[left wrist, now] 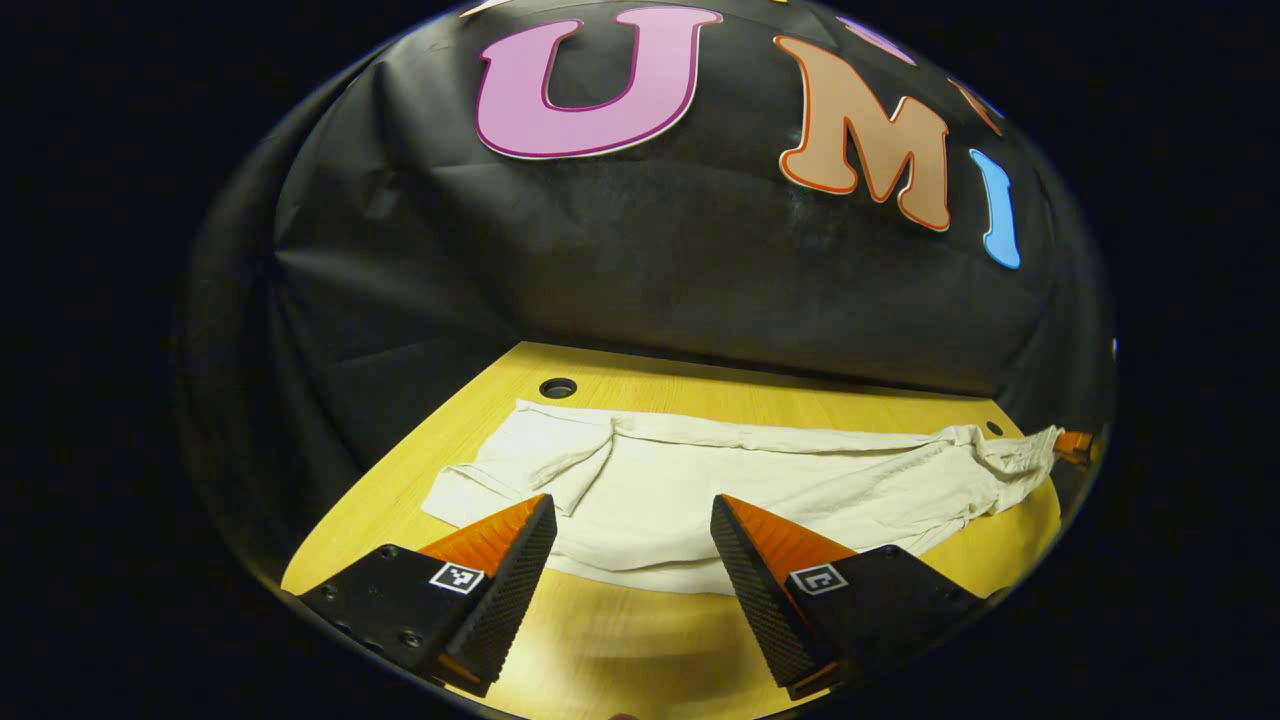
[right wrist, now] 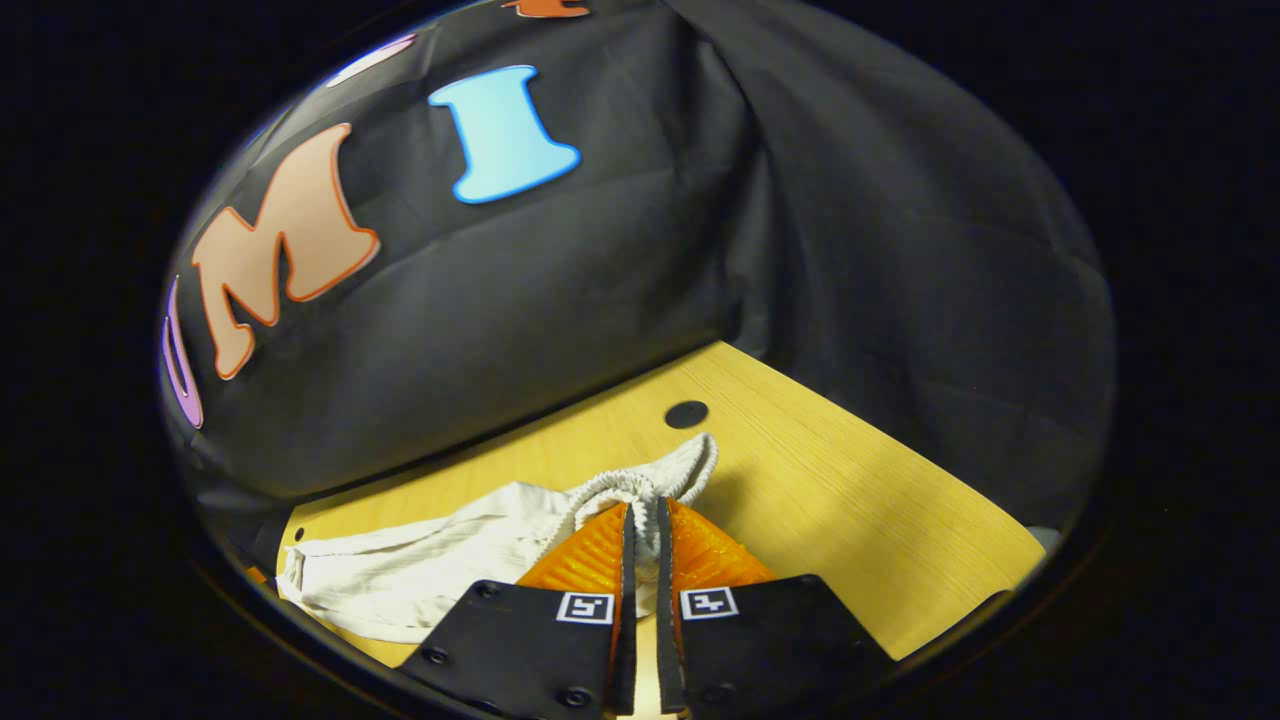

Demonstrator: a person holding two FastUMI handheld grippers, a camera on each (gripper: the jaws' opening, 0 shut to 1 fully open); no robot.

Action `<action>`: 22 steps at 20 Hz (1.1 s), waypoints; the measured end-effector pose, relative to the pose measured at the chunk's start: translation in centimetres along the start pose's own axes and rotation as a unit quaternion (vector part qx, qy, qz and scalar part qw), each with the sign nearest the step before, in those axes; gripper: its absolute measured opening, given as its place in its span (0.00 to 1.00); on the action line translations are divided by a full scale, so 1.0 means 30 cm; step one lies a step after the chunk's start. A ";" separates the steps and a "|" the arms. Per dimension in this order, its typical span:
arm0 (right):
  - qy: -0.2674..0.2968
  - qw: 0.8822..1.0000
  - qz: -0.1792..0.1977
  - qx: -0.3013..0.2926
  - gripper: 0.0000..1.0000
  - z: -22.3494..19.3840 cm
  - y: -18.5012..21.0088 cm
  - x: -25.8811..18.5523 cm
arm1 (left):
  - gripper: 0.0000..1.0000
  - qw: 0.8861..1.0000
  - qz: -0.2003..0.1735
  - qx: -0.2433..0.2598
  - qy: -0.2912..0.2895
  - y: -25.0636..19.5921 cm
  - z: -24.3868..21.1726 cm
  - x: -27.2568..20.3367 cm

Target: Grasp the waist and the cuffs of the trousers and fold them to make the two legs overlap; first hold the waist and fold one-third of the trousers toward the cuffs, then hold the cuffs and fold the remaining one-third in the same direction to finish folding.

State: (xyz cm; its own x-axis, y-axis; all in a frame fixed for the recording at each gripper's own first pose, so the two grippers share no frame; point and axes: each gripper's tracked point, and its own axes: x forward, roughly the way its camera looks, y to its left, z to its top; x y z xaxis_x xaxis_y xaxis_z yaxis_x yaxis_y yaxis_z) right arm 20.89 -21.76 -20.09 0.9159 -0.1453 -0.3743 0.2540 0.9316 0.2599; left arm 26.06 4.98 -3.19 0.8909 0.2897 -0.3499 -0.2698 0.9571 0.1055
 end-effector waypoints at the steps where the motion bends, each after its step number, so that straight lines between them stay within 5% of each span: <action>1: -0.007 1.000 0.011 -0.007 0.10 0.015 0.048 -0.034 | 0.95 1.000 -0.005 0.006 0.002 -0.001 -0.004 -0.002; 11: -0.055 0.991 0.095 -0.080 0.10 0.033 0.711 -0.253 | 0.94 0.999 -0.047 -0.006 0.003 0.012 0.000 -0.025; 18: -0.026 0.977 0.174 -0.119 0.10 -0.211 1.115 -0.312 | 0.95 0.999 -0.039 -0.014 0.012 0.184 -0.036 0.010; 22: 0.007 0.968 0.193 -0.161 0.10 -0.399 1.216 -0.294 | 0.95 0.999 -0.034 -0.009 0.023 0.279 -0.080 0.044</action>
State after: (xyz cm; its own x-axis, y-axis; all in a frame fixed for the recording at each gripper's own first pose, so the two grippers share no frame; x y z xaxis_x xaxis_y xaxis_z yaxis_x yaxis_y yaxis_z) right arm 18.35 17.50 -17.98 0.9184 0.2368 -0.3169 -0.2186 0.9714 0.0923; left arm 24.10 13.37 -4.99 0.8893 0.2240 -0.3987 -0.2167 0.9741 0.0639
